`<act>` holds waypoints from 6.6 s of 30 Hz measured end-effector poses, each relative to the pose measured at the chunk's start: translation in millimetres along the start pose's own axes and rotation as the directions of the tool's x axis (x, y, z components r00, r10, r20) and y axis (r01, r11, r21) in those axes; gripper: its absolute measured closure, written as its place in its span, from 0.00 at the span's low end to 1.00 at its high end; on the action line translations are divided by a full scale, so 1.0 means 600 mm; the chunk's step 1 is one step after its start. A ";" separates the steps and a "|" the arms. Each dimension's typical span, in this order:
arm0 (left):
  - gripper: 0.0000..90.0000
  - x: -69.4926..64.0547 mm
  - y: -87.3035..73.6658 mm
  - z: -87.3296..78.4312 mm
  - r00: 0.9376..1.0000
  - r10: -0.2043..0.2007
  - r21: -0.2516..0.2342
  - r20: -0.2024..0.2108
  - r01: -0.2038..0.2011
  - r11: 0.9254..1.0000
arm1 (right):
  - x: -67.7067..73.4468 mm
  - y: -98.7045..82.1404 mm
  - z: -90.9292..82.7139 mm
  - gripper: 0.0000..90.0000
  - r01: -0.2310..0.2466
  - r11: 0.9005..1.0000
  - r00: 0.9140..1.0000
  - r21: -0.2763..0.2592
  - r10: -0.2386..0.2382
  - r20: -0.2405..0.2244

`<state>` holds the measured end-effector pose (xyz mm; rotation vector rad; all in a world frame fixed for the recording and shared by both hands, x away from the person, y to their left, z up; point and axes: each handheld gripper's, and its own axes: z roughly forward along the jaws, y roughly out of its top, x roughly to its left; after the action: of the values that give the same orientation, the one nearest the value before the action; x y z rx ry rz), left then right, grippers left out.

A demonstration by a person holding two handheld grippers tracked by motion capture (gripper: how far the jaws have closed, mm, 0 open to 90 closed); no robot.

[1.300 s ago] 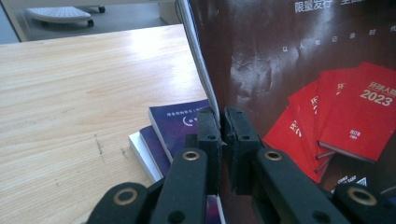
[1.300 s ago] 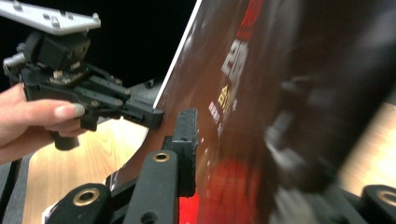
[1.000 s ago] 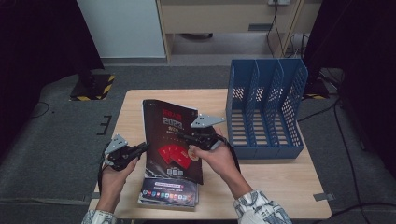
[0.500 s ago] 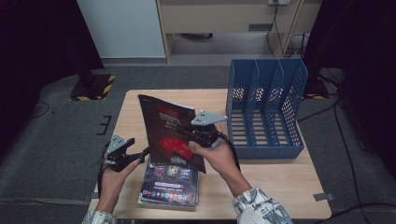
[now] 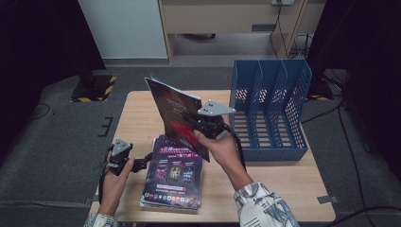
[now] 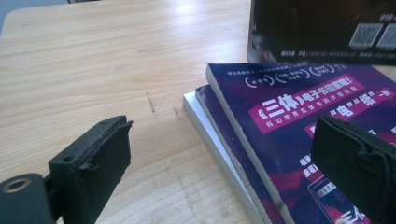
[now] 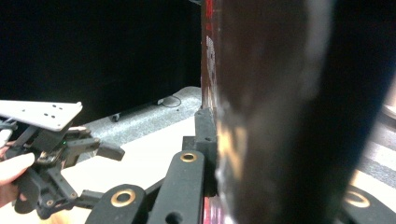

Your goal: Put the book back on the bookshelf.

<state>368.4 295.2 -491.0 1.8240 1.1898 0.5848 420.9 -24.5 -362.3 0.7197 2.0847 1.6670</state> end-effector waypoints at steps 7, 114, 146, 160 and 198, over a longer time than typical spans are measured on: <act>0.05 0.002 -0.003 0.003 1.000 -0.009 0.015 -0.004 0.009 1.000 | -0.015 0.007 0.000 0.97 -0.024 1.000 0.999 -0.013 0.025 0.030; 0.06 0.003 -0.012 0.008 1.000 -0.001 0.059 -0.025 0.003 0.998 | -0.184 0.022 -0.236 0.97 -0.128 0.988 0.829 -0.087 0.155 0.538; 0.06 0.001 -0.012 0.009 1.000 0.002 0.057 -0.016 -0.001 0.998 | -0.188 -0.054 -0.146 0.97 -0.098 0.988 0.757 -0.122 0.153 0.635; 0.06 -0.001 -0.011 0.007 1.000 0.003 0.048 -0.015 -0.003 0.999 | -0.186 -0.093 -0.128 0.97 -0.084 0.992 0.732 -0.096 0.127 0.670; 0.06 -0.002 -0.011 0.008 1.000 0.008 0.051 -0.010 -0.007 0.999 | -0.154 -0.125 -0.084 0.94 -0.081 0.995 0.753 -0.050 0.094 0.652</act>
<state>368.2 293.2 -499.2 1.8712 1.2156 0.5736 453.7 -132.2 -425.8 1.2064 1.5388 1.2117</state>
